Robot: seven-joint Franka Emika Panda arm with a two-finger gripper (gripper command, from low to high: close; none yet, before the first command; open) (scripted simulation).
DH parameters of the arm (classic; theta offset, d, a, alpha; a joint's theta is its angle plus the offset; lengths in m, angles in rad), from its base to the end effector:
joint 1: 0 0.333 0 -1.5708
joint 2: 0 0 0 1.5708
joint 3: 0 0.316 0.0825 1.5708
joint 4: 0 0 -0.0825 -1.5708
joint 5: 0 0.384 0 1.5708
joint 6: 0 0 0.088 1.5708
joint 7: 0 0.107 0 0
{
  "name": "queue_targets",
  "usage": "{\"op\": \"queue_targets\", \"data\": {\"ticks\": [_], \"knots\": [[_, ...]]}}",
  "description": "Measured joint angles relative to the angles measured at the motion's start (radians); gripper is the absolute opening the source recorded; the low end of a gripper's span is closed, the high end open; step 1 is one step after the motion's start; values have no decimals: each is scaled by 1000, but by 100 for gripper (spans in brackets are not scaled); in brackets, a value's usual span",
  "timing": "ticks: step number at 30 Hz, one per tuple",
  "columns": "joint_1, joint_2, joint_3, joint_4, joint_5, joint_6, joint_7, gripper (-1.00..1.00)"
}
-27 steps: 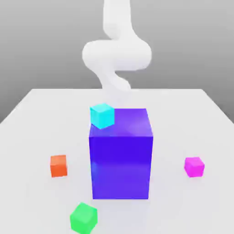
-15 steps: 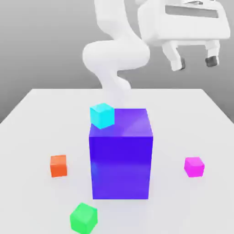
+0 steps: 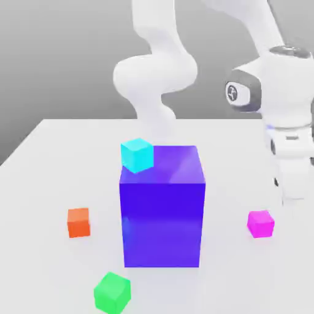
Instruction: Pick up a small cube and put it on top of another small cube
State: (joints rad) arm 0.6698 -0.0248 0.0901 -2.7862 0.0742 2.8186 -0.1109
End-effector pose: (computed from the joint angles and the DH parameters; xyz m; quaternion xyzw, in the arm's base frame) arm 0.2837 0.2641 0.2231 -0.9204 -0.3898 -0.0234 0.0202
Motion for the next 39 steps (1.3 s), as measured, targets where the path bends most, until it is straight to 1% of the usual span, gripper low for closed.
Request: {"op": "queue_targets", "data": {"ticks": [2, 4, 7, 9, 10, 17, 20, 25, 27, 31, 37, 39], "knots": [[32, 51, 1, -27, -65, 38, -5, 0], [32, 112, -13, -26, -110, 87, 10, 0], [57, 212, -48, -10, -149, 168, 33, 0], [73, 281, -65, 2, -159, 223, 41, 0], [77, 309, -70, 7, -160, 246, 43, -100], [77, 313, -71, 8, -164, 247, 46, -100], [65, 231, -57, -6, -153, 182, 35, -100], [48, 85, -38, -32, -100, 59, 14, -100], [-14, 91, -74, 13, -108, 30, 7, -100], [-137, 136, -164, 149, -127, -28, -63, -100], [-319, 208, -310, 355, -127, -122, -246, -100], [-356, 221, -325, 378, -122, -142, -313, -100]]}}
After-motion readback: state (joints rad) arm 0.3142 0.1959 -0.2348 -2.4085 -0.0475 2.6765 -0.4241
